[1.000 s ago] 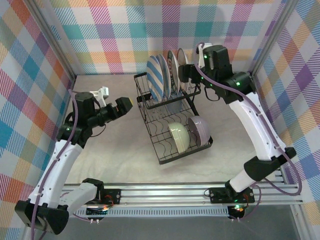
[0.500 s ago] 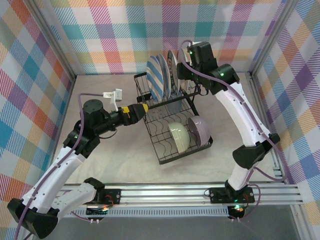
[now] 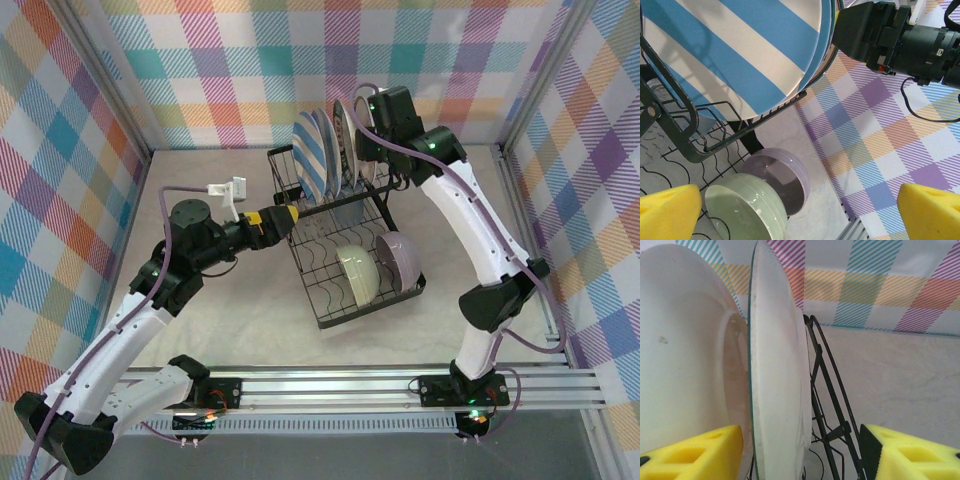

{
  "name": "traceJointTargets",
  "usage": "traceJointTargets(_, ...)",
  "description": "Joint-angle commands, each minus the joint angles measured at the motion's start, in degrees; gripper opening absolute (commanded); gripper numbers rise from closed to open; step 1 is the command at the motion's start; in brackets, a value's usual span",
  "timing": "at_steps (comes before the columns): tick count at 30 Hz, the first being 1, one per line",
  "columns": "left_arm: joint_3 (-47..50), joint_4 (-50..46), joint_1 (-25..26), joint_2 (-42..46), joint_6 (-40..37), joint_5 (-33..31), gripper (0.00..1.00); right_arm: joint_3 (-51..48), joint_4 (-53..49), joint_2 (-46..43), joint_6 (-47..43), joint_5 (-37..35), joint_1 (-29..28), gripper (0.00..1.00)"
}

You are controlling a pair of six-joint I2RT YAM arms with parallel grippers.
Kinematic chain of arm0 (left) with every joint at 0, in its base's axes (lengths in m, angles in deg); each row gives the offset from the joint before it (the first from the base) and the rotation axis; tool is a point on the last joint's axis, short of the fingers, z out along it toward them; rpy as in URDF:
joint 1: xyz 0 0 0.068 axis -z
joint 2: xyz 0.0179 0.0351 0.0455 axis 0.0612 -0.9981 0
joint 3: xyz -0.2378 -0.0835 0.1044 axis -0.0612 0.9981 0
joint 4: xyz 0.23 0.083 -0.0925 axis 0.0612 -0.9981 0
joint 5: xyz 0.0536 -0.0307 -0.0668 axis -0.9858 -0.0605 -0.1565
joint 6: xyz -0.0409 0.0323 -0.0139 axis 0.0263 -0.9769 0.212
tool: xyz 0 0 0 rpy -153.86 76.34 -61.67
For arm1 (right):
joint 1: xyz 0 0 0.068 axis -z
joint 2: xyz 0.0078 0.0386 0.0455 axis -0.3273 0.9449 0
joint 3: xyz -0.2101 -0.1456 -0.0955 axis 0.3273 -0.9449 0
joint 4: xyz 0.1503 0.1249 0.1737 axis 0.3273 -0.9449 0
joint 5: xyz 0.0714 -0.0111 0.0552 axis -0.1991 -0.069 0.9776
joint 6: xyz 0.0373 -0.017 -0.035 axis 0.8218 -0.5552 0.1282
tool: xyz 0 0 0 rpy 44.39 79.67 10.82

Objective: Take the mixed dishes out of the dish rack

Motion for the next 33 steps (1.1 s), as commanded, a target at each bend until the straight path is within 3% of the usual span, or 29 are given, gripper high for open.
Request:
traceJointTargets(1, -0.07, 1.8, 0.91, -0.02, 0.58, -1.2, 1.0, 1.49, -0.46, 1.3, 1.18, -1.89, -0.43, 0.57)
traceJointTargets(10, -0.21, 1.22, 1.09, -0.47, 0.61, -1.99, 1.0, 0.96, 0.75, 1.89, 2.11, -4.35, -1.37, 0.45)
traceJointTargets(21, -1.76, -4.46, 1.17, -1.52, -0.75, -5.38, 0.99, 0.43, 3.65, 2.05, 2.69, -10.6, -2.88, 0.26)
traceJointTargets(27, -2.11, -5.51, 1.12, -1.45, -1.42, -6.25, 0.99, 0.43, 4.79, 1.92, 2.28, -11.8, -3.02, 0.1)
traceJointTargets(33, -2.13, -7.64, 1.18, -1.26, -1.43, -7.07, 0.99, 0.43, 5.66, 1.58, 1.59, -12.23, -3.06, 0.01)
